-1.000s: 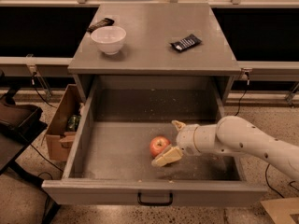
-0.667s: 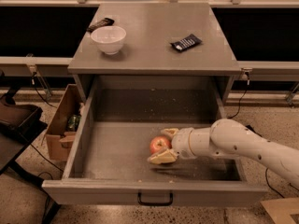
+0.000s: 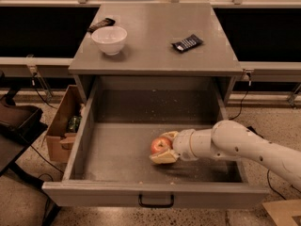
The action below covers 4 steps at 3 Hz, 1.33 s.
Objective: Pick apple from top drawer and place on counter
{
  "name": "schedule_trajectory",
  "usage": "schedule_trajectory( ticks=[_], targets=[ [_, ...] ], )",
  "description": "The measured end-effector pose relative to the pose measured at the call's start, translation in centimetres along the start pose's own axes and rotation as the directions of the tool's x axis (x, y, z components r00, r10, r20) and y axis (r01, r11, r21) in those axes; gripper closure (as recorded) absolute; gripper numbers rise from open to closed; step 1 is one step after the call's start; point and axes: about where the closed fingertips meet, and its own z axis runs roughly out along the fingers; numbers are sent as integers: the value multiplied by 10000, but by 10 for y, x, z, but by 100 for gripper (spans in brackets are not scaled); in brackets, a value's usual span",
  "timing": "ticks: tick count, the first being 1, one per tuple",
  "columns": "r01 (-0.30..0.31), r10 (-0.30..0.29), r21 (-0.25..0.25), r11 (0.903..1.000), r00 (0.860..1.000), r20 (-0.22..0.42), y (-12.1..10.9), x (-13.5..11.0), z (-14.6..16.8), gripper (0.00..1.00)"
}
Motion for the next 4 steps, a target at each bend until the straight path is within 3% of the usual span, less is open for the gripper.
schedule_trajectory(
  ticks=[1,2,3,4],
  targets=[
    [0,0,-1,10000,10000,0,0,0,0,96],
    [56,-56,-30,10000,10000,-67,1,-3,1,100],
    [261,-259,95,9996,9995,-158,-2,-36,-21,100],
    [554,-555,435,9975,9985,20,-13,-146,-90,100]
  ],
)
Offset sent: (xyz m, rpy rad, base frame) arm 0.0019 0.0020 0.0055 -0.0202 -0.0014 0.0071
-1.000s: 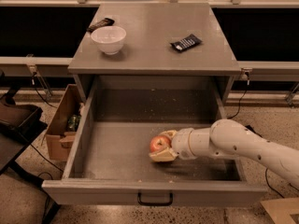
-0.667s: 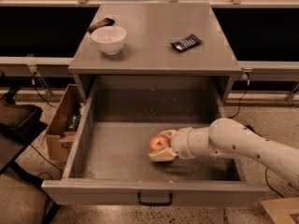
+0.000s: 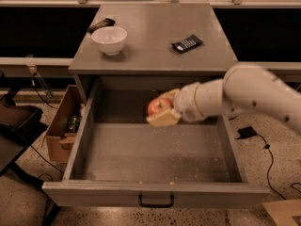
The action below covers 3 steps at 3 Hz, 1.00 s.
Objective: Pick apple from top drawer and place on counter
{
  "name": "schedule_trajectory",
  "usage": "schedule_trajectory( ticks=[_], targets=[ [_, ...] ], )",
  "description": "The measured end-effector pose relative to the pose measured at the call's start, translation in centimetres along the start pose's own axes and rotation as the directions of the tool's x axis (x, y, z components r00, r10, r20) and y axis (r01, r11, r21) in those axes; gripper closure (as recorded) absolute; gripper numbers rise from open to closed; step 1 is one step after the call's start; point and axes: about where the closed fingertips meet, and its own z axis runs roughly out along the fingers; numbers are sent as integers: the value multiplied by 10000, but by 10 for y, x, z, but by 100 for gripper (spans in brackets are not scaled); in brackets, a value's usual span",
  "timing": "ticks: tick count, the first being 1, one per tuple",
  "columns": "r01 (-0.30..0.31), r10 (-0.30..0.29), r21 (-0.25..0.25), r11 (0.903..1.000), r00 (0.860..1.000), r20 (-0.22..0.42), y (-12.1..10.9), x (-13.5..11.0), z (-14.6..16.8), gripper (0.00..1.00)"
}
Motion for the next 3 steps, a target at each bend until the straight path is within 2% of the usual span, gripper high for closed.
schedule_trajectory(
  ticks=[1,2,3],
  targets=[
    [126,-126,-13,9999,9997,-205,-21,-80,-39,100],
    [-219,227,195,9996,9989,-398,-63,-129,-42,100],
    [-447,455,856,9953,9989,-83,-125,-172,-23,100]
  ],
)
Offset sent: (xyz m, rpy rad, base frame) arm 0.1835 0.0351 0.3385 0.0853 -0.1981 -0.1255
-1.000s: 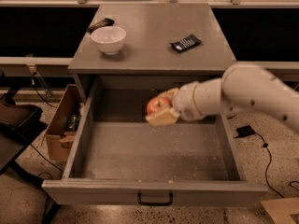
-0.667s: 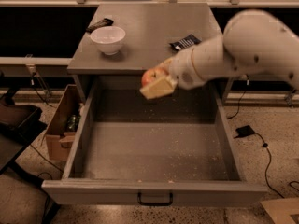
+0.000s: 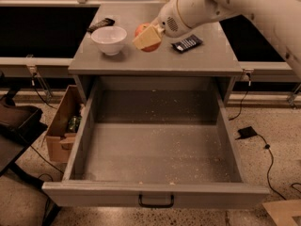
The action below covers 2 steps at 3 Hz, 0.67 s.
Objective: Pick apple from top drawer and place on counter
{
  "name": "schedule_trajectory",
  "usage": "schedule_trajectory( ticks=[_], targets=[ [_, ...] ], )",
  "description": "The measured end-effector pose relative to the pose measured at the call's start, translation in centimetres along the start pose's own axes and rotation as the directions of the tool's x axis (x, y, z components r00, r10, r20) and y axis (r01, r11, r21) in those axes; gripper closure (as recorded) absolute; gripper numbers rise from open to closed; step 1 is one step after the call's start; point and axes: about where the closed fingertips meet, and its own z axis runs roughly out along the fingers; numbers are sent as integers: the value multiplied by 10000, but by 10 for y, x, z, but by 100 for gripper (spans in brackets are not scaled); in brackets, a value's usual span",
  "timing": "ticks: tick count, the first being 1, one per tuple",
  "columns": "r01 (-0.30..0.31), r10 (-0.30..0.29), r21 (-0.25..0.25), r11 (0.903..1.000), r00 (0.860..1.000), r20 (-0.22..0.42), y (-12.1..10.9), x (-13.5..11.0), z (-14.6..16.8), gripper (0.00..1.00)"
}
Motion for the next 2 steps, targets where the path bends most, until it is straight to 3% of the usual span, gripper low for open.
schedule_trajectory(
  ticks=[1,2],
  targets=[
    [23,-125,1345,9909,9971,749,-65,-45,-2,100],
    [135,-399,1909,9815,9901,1349,-84,-78,-30,100]
  ],
)
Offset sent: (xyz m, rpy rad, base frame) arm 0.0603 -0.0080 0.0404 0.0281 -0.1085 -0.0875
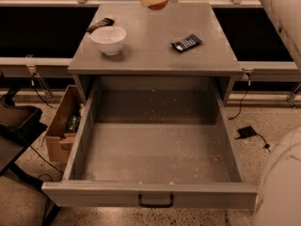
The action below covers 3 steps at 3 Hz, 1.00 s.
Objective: Pick apple from top drawer and place on counter
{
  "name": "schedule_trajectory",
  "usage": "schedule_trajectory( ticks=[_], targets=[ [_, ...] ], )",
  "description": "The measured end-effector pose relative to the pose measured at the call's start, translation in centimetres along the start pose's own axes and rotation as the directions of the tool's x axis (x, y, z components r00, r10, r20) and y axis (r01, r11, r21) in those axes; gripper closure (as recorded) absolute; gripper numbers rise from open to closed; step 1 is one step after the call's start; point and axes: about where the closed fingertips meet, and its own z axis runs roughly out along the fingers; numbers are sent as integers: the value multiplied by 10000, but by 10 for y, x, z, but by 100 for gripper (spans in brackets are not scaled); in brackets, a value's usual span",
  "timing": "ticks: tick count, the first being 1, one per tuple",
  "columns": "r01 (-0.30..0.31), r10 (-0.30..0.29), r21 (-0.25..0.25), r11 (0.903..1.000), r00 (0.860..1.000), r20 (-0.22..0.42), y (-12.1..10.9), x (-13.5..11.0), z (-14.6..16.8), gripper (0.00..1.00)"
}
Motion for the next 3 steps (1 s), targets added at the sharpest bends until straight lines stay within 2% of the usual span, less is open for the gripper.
schedule_trajectory(
  ticks=[1,2,3],
  targets=[
    [0,0,-2,10000,10000,0,0,0,0,100],
    [-652,647,336,9973,9978,177,-6,7,9,100],
    [-1905,1862,1078,9757,9813,494,-16,26,30,100]
  ],
)
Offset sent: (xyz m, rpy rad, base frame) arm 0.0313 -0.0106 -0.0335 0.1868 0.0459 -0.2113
